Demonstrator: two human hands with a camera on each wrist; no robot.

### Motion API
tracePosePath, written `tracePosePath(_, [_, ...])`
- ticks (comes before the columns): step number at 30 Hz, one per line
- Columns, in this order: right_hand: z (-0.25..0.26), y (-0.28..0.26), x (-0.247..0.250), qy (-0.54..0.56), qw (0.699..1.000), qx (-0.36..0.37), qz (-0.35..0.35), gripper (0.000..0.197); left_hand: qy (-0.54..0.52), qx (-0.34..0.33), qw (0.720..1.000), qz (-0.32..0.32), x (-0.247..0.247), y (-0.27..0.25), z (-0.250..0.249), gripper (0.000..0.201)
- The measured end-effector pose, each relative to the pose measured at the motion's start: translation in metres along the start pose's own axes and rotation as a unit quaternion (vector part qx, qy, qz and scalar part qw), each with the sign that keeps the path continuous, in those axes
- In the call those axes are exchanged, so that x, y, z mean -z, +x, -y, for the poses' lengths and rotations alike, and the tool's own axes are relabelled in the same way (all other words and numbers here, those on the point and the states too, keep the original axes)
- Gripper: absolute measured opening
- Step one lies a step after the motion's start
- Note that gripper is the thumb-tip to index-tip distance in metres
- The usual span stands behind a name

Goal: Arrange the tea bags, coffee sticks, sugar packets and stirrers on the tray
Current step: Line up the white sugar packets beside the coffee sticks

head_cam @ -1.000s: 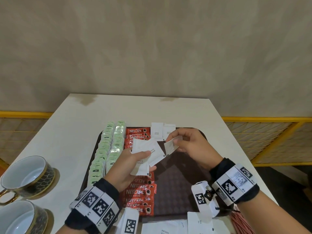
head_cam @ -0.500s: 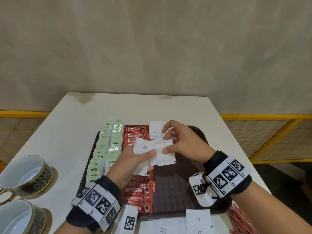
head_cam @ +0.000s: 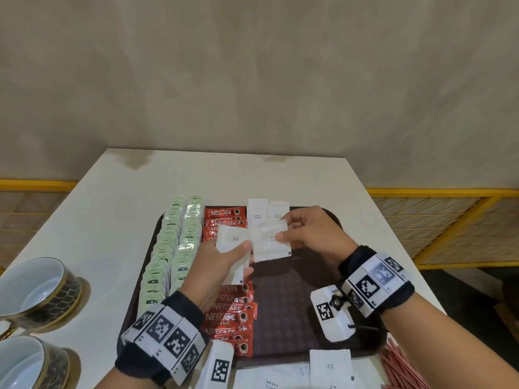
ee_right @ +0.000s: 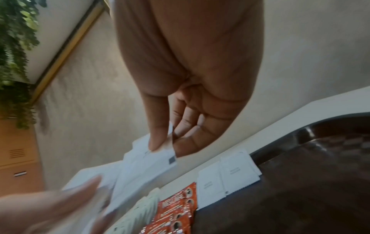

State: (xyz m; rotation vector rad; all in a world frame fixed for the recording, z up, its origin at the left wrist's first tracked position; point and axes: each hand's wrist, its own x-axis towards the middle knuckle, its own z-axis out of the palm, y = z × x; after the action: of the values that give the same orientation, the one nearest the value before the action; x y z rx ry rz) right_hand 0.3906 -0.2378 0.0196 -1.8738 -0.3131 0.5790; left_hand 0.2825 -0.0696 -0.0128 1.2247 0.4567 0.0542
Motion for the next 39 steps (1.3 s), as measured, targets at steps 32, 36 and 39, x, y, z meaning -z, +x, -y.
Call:
tracePosePath(32, [-0.030, 0.096, 0.022, -0.157, 0.976, -0.082, -0.130, 0.032, -0.111, 0.030, 0.992, -0.044, 0.044, -0.001, -0.007, 0.026])
tracePosePath(36, [-0.036, 0.100, 0.024, -0.137, 0.979, -0.091, -0.123, 0.033, -0.143, 0.073, 0.987, 0.000, 0.040, -0.001, -0.008, 0.034])
tracePosePath(39, [-0.038, 0.104, 0.027, -0.129, 0.981, -0.096, -0.106, 0.032, -0.138, 0.078, 0.987, 0.001, 0.040, -0.002, -0.009, 0.028])
